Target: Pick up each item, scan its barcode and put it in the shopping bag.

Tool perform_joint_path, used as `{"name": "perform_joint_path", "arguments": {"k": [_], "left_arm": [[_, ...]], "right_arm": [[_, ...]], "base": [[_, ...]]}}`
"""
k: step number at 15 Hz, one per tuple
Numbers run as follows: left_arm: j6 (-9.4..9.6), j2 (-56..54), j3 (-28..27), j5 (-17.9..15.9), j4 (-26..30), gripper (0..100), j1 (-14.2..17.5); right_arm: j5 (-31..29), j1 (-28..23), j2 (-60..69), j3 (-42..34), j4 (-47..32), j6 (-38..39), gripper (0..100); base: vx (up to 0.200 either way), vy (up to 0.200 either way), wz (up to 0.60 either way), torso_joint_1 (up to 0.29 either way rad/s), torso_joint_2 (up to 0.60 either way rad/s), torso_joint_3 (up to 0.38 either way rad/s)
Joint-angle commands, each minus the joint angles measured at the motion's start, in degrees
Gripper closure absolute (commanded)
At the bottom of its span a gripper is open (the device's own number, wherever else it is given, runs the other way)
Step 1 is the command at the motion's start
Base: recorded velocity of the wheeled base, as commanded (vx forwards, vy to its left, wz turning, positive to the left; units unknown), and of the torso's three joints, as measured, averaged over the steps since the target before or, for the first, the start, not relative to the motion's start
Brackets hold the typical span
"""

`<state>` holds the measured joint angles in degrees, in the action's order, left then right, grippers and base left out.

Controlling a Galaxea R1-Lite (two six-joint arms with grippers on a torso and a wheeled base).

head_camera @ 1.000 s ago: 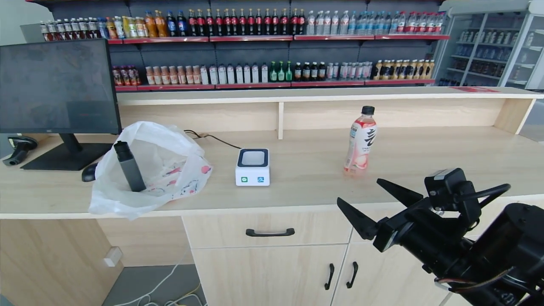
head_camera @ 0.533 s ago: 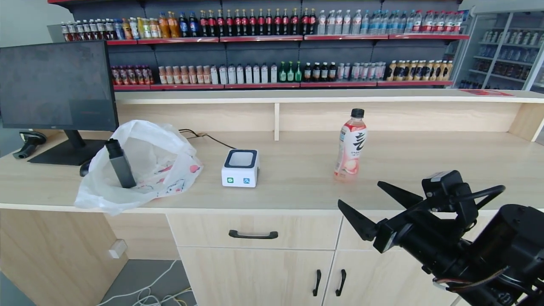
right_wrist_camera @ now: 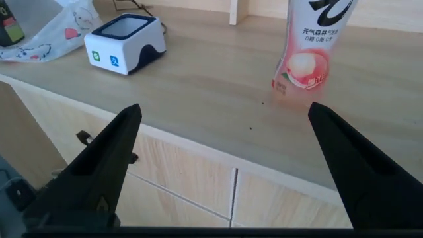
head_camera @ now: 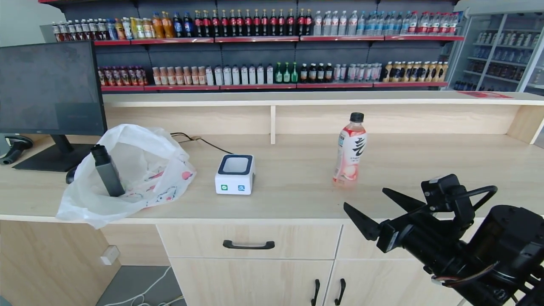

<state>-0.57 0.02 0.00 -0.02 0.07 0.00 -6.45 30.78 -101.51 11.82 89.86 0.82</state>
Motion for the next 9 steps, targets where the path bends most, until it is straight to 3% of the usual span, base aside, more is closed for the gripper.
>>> {"name": "perform_joint_path", "arguments": {"k": [1,3,9], "left_arm": [[-0.04,-0.02,0.0,0.02,0.01,0,0.0],[0.05,-0.02,0.0,0.02,0.01,0,0.0],[-0.13,-0.02,0.0,0.02,0.01,0,0.0]], "right_arm": [[-0.06,-1.43,-0.44,1.53,0.14,0.15,0],[-0.14,-4.15,-1.58,0.22,0.14,-0.03,0],[-0.14,-6.26,-7.03,6.81,0.14,-1.78,0]], "base": [[0.2,0.0,0.0,0.012,0.0,0.002],[0.2,0.0,0.0,0.007,0.0,0.002],[0.0,0.0,0.0,0.0,0.0,0.0]]}}
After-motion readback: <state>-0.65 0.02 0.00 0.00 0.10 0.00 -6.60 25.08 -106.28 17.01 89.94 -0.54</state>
